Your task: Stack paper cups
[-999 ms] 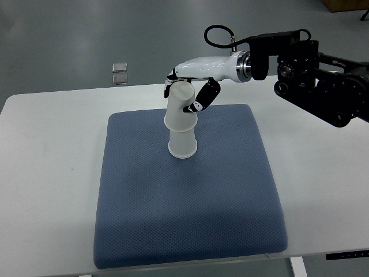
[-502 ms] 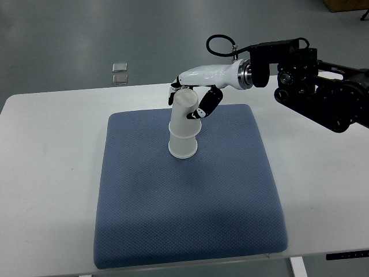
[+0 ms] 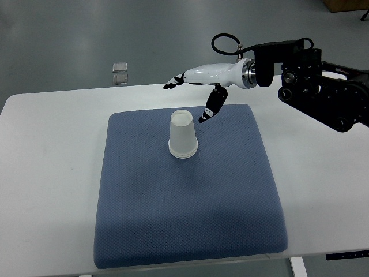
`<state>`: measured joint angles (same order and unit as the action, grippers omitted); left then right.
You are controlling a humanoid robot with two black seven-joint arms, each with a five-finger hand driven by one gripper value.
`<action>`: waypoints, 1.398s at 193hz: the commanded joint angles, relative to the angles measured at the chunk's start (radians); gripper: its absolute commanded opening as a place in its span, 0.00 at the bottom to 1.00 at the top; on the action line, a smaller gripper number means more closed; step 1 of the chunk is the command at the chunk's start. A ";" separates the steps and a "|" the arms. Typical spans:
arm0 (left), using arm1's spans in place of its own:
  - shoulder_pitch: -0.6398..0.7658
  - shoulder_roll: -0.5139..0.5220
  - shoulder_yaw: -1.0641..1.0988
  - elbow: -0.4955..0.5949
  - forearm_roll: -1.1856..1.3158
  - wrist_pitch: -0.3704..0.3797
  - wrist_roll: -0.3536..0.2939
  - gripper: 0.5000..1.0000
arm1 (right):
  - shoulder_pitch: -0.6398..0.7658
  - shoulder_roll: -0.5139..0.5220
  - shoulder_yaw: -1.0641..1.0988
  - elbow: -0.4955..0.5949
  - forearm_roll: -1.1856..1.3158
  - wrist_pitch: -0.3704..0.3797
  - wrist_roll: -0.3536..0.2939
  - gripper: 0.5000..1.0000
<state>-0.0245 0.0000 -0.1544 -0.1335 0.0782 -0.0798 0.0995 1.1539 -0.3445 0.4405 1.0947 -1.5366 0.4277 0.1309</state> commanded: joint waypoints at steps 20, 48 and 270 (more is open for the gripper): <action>0.000 0.000 0.001 0.000 0.000 0.000 0.000 1.00 | -0.072 -0.062 0.076 -0.036 0.107 -0.098 -0.013 0.83; 0.000 0.000 0.000 0.000 0.000 0.000 0.000 1.00 | -0.174 -0.079 0.171 -0.111 0.262 -0.228 -0.051 0.83; 0.000 0.000 0.001 0.000 0.000 0.000 0.000 1.00 | -0.594 0.157 0.667 -0.174 0.642 -0.595 -0.093 0.84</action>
<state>-0.0245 0.0000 -0.1545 -0.1335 0.0782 -0.0798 0.0999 0.5706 -0.2119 1.0857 0.9193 -0.8946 -0.1679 0.0352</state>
